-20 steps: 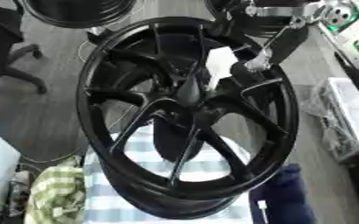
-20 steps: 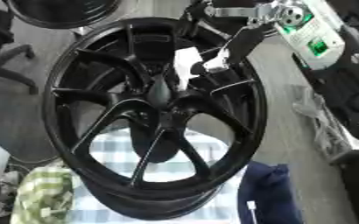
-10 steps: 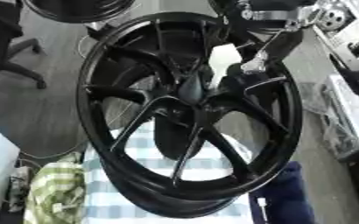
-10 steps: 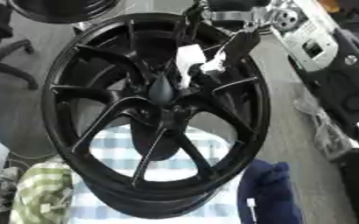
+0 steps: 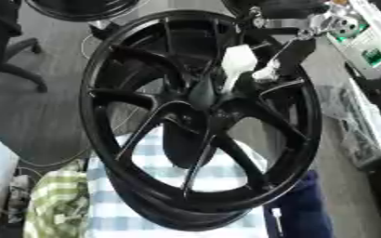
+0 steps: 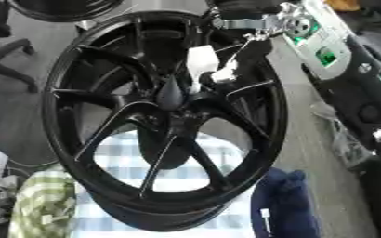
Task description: Pull the pin out of the wheel hub.
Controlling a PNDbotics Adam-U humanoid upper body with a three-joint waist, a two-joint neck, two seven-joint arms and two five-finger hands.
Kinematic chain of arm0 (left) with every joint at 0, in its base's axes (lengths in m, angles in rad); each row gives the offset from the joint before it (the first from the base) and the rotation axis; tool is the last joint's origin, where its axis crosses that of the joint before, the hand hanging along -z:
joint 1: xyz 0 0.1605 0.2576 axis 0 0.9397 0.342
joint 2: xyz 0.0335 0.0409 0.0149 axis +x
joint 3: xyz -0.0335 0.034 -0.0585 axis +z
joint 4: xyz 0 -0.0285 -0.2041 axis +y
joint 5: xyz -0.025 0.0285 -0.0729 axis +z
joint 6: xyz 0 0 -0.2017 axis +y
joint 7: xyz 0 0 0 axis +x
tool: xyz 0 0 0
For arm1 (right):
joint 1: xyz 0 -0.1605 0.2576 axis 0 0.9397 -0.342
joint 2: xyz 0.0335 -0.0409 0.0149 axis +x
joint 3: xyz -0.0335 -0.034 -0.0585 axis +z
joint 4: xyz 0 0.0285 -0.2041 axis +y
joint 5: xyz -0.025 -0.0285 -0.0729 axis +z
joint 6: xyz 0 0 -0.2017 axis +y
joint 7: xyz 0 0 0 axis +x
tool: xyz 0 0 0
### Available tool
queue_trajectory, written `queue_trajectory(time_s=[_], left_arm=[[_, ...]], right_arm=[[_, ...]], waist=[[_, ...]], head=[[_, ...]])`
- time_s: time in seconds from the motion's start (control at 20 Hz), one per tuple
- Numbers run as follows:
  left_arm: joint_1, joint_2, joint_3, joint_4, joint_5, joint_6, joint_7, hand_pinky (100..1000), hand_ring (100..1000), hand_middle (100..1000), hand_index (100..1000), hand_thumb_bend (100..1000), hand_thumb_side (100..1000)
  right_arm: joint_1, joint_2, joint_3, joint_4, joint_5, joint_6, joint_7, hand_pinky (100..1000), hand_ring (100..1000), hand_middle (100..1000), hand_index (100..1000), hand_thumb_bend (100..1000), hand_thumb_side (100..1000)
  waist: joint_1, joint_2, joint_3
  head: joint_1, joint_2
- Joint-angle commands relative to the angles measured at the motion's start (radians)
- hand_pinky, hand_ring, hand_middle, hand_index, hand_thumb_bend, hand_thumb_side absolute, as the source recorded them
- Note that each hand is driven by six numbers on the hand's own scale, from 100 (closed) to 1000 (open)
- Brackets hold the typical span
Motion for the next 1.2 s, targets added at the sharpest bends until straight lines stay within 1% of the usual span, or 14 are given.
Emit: queue_trajectory(time_s=[0.05, 0.25, 0.3, 0.4, 0.75, 1.0, 1.2], left_arm=[[-0.014, 0.031, 0.006, -0.011, 0.002, -0.001, 0.000, 672, 729, 626, 686, 100, 868], [-0.013, 0.030, 0.005, -0.008, 0.002, 0.000, -0.003, 671, 728, 625, 685, 100, 868], [-0.013, 0.030, 0.005, -0.007, 0.001, 0.000, -0.003, 671, 728, 625, 685, 100, 868], [-0.013, 0.030, 0.005, -0.006, 0.001, 0.000, -0.005, 670, 728, 625, 685, 100, 867], [-0.013, 0.031, 0.007, -0.003, -0.001, 0.002, -0.004, 670, 728, 624, 685, 100, 867], [-0.014, 0.031, 0.008, -0.002, -0.002, 0.003, -0.004, 671, 728, 624, 684, 100, 867], [-0.014, 0.031, 0.009, -0.004, -0.002, 0.002, -0.004, 672, 728, 624, 684, 100, 867]], right_arm=[[-0.011, -0.028, -0.011, -0.002, 0.002, -0.002, -0.005, 821, 697, 710, 828, 373, 571], [-0.011, -0.029, -0.011, -0.002, -0.012, 0.004, -0.001, 818, 685, 666, 794, 353, 538], [-0.012, -0.029, -0.011, -0.003, -0.018, 0.007, 0.000, 817, 688, 659, 789, 349, 530], [-0.014, -0.029, -0.012, -0.008, -0.032, 0.016, 0.001, 818, 706, 617, 765, 330, 506], [-0.014, -0.028, -0.011, -0.015, -0.061, 0.050, 0.001, 817, 709, 568, 727, 276, 458], [-0.013, -0.026, -0.011, -0.014, -0.062, 0.056, 0.002, 814, 704, 534, 699, 258, 441], [-0.012, -0.024, -0.010, -0.008, -0.059, 0.053, 0.003, 807, 679, 492, 661, 256, 407]], waist=[[0.009, -0.011, -0.002], [0.011, -0.009, -0.002], [0.011, -0.009, -0.002], [0.011, -0.008, -0.002], [0.009, -0.006, 0.002], [0.007, -0.003, 0.004], [0.006, -0.002, 0.007]], head=[[-0.004, -0.001], [-0.005, -0.001], [-0.005, -0.001], [-0.006, -0.001], [-0.006, -0.001], [-0.008, -0.001], [-0.010, -0.001]])
